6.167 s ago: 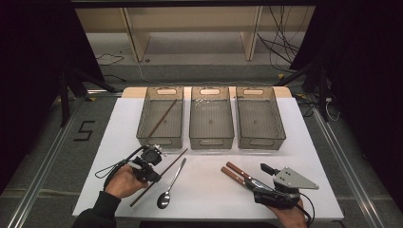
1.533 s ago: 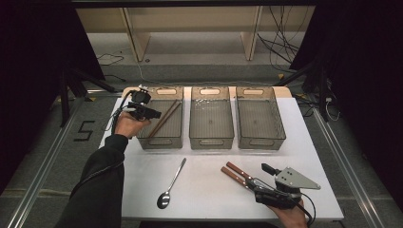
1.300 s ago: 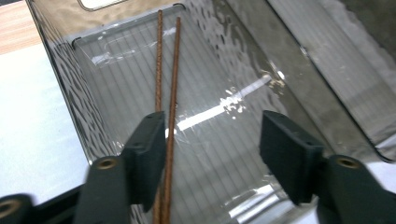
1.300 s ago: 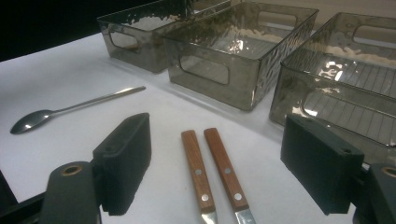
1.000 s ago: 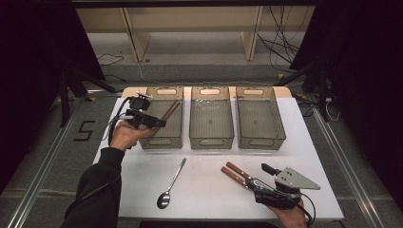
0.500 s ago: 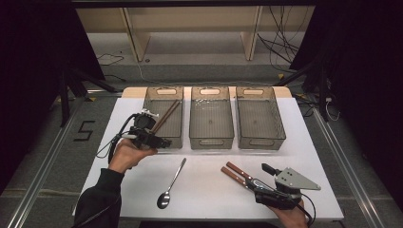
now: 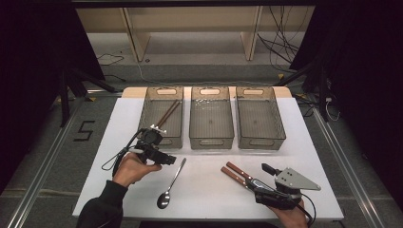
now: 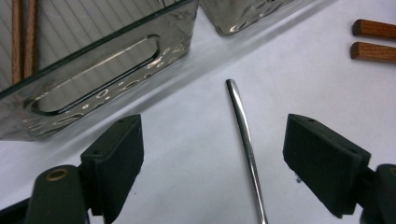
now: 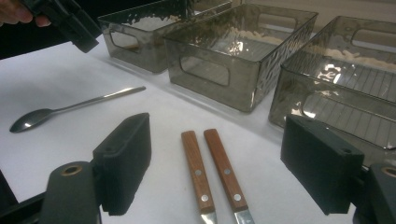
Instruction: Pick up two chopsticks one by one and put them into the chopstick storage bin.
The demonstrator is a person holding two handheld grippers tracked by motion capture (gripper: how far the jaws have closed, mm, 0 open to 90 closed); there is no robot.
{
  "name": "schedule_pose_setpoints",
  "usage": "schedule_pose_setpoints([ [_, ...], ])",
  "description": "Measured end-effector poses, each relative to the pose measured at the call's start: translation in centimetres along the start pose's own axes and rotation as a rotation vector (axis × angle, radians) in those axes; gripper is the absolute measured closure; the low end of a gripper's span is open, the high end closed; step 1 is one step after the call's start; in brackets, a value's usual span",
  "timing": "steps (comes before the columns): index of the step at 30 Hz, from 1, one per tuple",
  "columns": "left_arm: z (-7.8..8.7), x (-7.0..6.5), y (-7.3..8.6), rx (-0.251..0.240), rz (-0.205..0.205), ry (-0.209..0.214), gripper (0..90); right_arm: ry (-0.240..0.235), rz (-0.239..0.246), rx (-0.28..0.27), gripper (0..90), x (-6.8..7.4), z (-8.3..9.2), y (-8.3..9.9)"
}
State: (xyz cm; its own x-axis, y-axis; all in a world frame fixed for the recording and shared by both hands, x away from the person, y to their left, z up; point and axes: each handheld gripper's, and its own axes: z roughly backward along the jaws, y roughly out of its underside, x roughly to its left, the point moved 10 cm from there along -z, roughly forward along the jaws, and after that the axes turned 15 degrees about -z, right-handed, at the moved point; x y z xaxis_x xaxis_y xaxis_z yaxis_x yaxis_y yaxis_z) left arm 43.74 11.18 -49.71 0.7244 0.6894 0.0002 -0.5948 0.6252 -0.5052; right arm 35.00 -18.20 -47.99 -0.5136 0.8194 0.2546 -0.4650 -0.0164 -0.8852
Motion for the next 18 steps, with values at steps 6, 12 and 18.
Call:
schedule_pose_setpoints([
  [6,0.0,-0.8,0.4,0.001,-0.007,0.011,20.1,0.001,-0.002,-0.002,25.1,0.0,0.0,0.0],
  [12,-0.5,-1.6,1.1,0.028,-0.017,0.025,20.2,0.0,-0.004,-0.002,25.1,0.0,0.0,0.0],
  [18,-1.3,-2.5,1.9,0.063,-0.014,0.039,20.1,0.0,-0.007,0.001,25.1,-0.1,0.0,0.1],
])
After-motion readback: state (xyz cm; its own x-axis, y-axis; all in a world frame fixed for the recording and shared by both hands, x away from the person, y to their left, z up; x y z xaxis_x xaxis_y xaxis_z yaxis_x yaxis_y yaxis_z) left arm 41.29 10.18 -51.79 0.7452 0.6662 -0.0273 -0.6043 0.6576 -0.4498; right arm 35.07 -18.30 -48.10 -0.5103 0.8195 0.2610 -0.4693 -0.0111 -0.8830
